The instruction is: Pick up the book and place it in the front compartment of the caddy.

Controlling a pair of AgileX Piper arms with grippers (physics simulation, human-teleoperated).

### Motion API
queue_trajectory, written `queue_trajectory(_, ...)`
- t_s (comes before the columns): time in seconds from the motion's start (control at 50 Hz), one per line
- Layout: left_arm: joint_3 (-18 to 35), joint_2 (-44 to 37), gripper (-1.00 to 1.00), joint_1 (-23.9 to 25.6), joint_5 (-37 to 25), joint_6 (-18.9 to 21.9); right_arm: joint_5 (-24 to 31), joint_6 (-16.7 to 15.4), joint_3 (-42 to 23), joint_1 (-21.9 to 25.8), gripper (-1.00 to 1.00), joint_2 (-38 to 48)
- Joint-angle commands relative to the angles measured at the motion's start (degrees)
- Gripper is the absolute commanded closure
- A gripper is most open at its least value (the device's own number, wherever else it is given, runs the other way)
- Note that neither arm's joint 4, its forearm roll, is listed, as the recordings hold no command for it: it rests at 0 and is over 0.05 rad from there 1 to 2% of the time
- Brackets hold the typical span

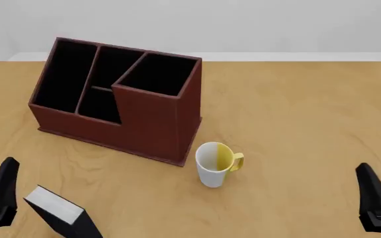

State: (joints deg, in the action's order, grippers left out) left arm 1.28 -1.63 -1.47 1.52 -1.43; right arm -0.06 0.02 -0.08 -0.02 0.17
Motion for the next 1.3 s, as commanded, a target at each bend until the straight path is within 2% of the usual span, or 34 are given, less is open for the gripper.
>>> queue_trajectory(0.02, -1.0, 1.1, -1.00, 1.6, -1.3, 1.7, -0.2, 0.0, -0.1, 0.0, -1.00, 0.3)
queue_trajectory(0.46, -1.0, 0.9, -1.00, 1.9, -1.8, 2.2, 0.1, 0.2, -0.4, 0.2, -1.00, 0.3)
queue_trajectory(0.56, 0.8, -0.2, -1.00, 2.2, -2.0, 3.6, 0.2, 0.4, -0.6, 0.0, -1.00, 0.4)
queue_trajectory(0.6, 2.5, -0.4, -1.00, 2.8, -3.2, 2.6, 0.3, 0.6, -0.7, -0.2, -1.00, 0.3)
queue_trajectory(0.62, 3.5, -1.3, -1.00, 2.6, -3.5, 0.2, 0.3, 0.6, -0.7, -0.3, -1.00, 0.3)
queue_trajectory(0.78, 15.0, -5.8, -1.00, 3.1, -8.5, -2.4, 0.6, 1.2, -0.8, -0.7, -1.00, -0.1)
queue_trajectory(0.94, 22.8, -6.4, -1.00, 3.5, -13.2, -1.4, 0.5, 1.5, -0.7, -0.8, -1.00, -0.1)
queue_trajectory(0.98, 24.8, -7.7, -1.00, 3.6, -14.5, 1.7, 0.4, 1.6, -0.6, -0.5, -1.00, -0.1)
queue_trajectory(1.0, 26.3, -8.5, -1.00, 5.9, -15.9, 1.6, 0.4, 1.6, -0.6, -0.4, -1.00, -0.1)
queue_trajectory(1.08, 29.5, -9.9, -1.00, 8.8, -18.6, 3.6, 0.5, 1.9, -0.6, -0.5, -1.00, -0.1)
queue_trajectory(1.3, 38.9, -16.6, -1.00, 12.2, -22.1, 3.3, 0.4, 2.0, -0.5, 0.1, -1.00, -0.1)
